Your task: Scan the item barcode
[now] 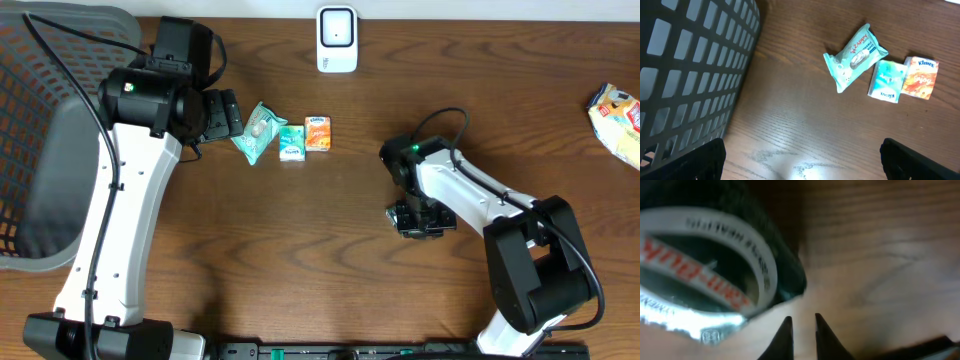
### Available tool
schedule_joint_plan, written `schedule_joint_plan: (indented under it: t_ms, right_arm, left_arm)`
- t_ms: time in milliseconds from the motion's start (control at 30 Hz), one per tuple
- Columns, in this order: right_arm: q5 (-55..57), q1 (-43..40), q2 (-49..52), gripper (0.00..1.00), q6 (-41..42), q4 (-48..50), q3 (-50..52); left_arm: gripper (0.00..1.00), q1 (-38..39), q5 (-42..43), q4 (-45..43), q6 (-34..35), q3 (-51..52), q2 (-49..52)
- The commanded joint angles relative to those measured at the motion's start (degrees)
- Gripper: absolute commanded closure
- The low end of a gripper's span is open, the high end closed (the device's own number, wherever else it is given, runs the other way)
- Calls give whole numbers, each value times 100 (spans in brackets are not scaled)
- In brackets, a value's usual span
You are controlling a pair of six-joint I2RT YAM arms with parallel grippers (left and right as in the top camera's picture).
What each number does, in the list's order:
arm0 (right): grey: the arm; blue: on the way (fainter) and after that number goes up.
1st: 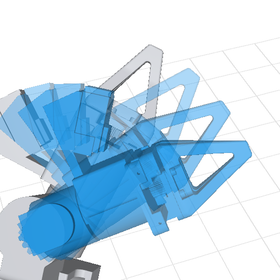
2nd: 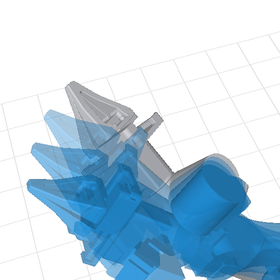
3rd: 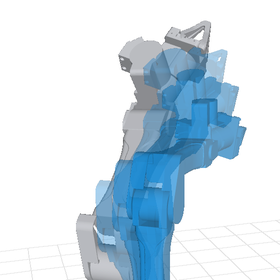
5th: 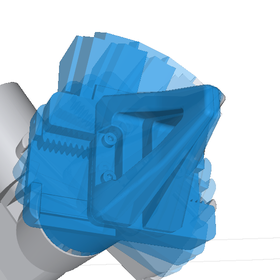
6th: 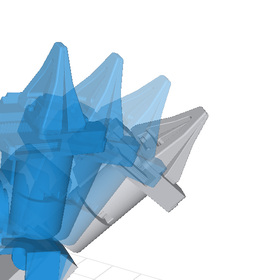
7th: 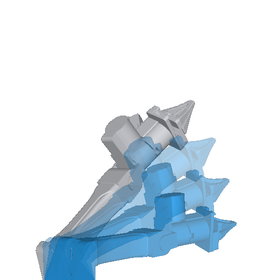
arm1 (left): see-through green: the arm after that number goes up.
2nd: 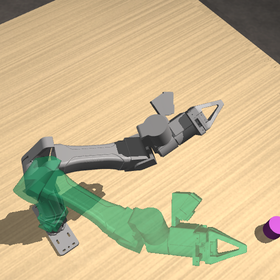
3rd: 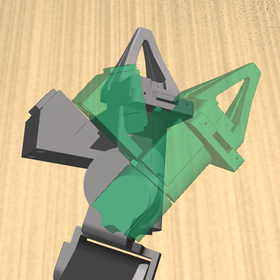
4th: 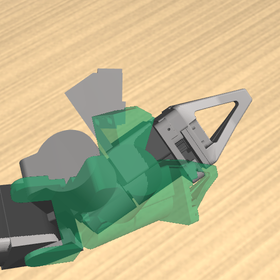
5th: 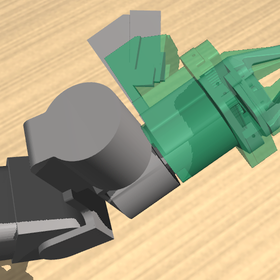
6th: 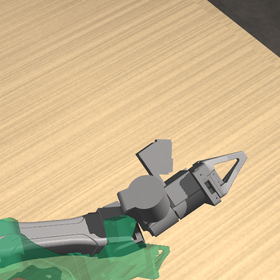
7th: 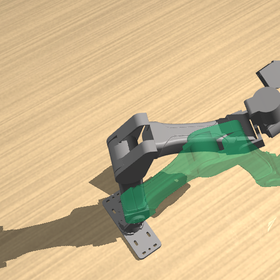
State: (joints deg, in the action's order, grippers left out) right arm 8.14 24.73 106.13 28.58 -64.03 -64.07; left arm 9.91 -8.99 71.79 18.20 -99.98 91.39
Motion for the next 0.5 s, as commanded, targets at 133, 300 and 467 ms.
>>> schedule_joint_plan:
  t_ms: [133, 300, 467]
  right_arm:
    - [-17, -48, 33, 99, 568, 643, 328]
    - [-15, -61, 33, 99, 568, 1281, 341]
    - [-31, -133, 33, 99, 568, 2168, 339]
  left_arm:
    - [2, -9, -70, 17, 52, 17, -9]
    - [2, -9, -70, 17, 52, 17, -9]
    - [2, -9, -68, 17, 52, 17, -9]
